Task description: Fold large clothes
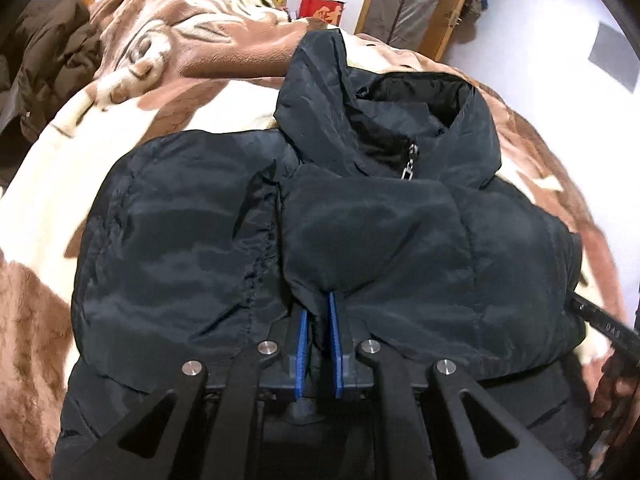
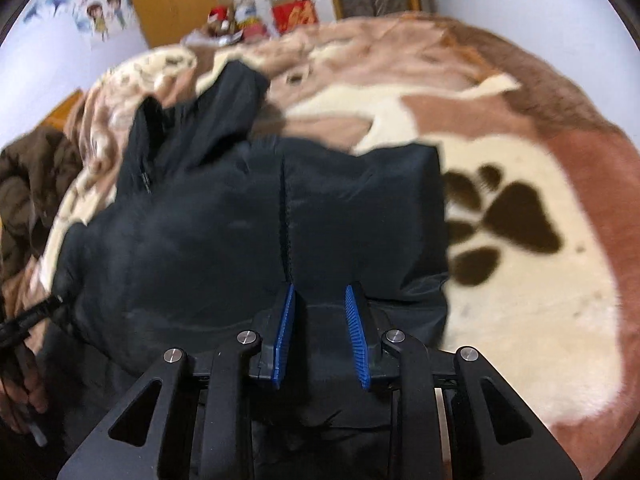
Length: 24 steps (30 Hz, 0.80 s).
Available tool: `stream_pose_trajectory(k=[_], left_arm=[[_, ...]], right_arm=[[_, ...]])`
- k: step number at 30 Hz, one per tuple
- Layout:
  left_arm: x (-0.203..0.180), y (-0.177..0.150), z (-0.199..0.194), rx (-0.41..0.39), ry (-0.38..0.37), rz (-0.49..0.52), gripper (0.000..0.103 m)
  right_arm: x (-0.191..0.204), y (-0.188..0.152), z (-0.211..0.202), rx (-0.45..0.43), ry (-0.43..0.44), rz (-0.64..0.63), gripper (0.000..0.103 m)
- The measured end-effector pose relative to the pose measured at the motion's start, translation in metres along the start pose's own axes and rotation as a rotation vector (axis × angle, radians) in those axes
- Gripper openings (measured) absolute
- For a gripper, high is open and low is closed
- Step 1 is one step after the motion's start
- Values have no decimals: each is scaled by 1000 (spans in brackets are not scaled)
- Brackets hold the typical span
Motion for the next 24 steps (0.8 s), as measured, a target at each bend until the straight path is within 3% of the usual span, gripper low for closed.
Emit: stream_pose_trajectory(k=[5, 9, 12, 15, 17, 19, 24], left_arm=[[-5, -2, 12, 9, 25, 25, 13], [0, 0, -15, 6, 18, -4, 18], [4, 1, -43, -29, 31, -12, 22], [-2, 12, -64, -97, 35, 1, 23], [-15, 27, -66, -125, 16, 29, 29], [-27, 40, -52, -122, 15, 57, 34], [-26, 48, 25, 1, 61, 88, 36]], right_arm=[[1, 1, 12, 31, -22, -24, 27], [1, 3, -10, 16, -25, -12, 27], [2, 7, -35, -44, 34, -9, 27], [7, 18, -48, -91, 37, -46, 27], [8, 30, -43, -90, 15, -54, 27], [7, 42, -29, -71, 3, -42, 27], [12, 51, 17, 7, -37, -65, 27]])
Point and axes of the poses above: each gripper's, at about its wrist camera, not at the fingertips, and z roughly the way its jaws point, x to its left, y to its top, the point moved 2 cm from there along z, roughly the way its jaws point, and after that the axes turned 6 degrees about x, right-handed, at the moved point
